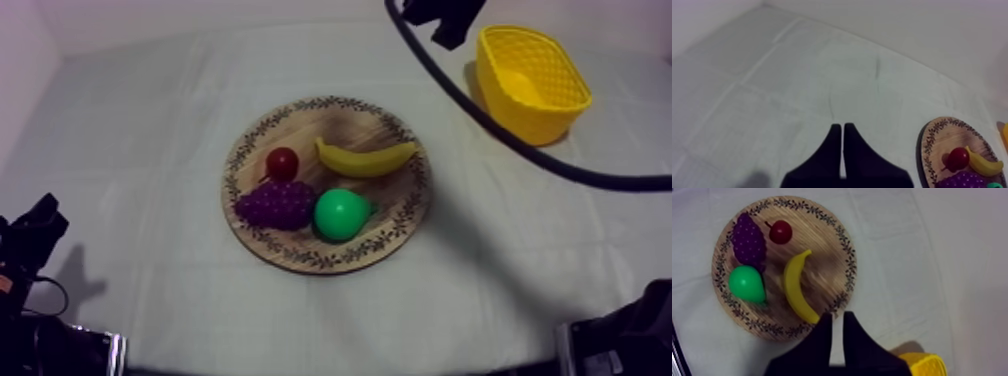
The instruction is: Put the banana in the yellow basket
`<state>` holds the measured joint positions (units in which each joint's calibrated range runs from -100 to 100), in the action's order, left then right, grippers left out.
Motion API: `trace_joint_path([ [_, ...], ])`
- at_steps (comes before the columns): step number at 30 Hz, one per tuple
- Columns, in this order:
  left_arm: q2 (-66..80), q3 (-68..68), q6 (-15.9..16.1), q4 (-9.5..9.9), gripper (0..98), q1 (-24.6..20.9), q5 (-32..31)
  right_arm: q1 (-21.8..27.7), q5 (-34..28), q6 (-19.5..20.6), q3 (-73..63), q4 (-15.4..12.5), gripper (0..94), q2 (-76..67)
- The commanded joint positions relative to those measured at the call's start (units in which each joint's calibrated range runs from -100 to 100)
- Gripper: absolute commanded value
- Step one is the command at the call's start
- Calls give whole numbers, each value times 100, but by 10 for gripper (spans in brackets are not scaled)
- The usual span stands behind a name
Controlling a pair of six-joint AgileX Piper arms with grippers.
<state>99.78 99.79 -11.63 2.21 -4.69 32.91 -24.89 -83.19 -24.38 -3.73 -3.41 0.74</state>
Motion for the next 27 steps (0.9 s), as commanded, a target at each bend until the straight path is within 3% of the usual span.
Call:
trace_joint_path([
  [1, 5, -1, -2, -3, 1, 2, 0, -3, -71, 20, -27, 11, 87, 52],
  [9, 5, -1, -2, -3, 1, 2, 0, 49, -110, 126, -33, 43, 159, 244],
  [15, 5, -1, 1, -3, 1, 2, 0, 55, -169, 231, 79, 49, 470, 309],
  [18, 5, -1, 0, -3, 1, 2, 0, 49, -211, 256, 124, 55, 577, 329],
  [27, 5, -1, 0, -3, 1, 2, 0, 6, -229, 296, 159, 48, 651, 426],
])
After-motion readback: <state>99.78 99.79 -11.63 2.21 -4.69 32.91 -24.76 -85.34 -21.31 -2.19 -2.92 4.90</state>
